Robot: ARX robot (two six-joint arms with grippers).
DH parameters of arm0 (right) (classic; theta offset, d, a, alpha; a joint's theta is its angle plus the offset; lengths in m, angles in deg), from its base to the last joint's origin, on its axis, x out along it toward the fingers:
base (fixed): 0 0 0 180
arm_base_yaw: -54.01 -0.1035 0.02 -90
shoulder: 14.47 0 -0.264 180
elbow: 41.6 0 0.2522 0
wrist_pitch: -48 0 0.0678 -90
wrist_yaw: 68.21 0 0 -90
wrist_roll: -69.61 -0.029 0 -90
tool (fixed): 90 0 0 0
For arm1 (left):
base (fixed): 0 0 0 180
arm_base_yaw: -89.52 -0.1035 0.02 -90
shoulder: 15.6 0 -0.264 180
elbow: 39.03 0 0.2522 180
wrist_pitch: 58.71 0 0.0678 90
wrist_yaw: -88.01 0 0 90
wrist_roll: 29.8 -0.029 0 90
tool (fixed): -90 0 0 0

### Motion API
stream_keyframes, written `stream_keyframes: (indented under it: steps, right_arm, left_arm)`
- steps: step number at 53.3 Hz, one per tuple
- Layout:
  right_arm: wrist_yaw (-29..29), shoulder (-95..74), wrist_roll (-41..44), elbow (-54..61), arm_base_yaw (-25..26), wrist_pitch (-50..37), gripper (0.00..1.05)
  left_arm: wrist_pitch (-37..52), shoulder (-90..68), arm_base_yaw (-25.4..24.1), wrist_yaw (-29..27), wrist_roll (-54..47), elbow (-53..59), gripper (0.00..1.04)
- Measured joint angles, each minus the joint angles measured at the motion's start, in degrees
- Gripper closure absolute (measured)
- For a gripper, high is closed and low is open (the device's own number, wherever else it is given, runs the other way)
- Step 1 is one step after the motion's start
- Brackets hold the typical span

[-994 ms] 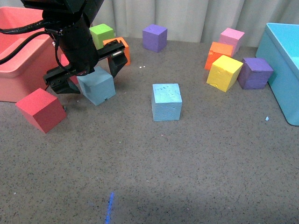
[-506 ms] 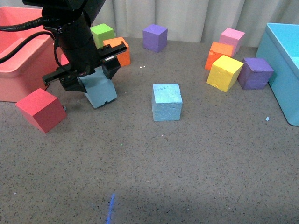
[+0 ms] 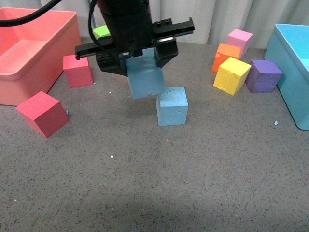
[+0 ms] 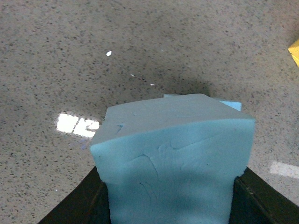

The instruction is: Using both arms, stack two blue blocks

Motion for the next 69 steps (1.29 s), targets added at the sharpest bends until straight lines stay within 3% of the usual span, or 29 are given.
stream_keyframes:
  steps: [23,69]
  right_arm:
    - [0.00,0.00,0.00,0.00,0.00,0.00,0.09]
    - [0.00,0.00,0.00,0.00,0.00,0.00,0.09]
  left_arm:
    - [-3.76,-6.23,4.79,-1.33,1.11,-9.27,0.57]
    - [-4.76,-10.08,5.46,-1.33,-4.13,-12.22,0.57]
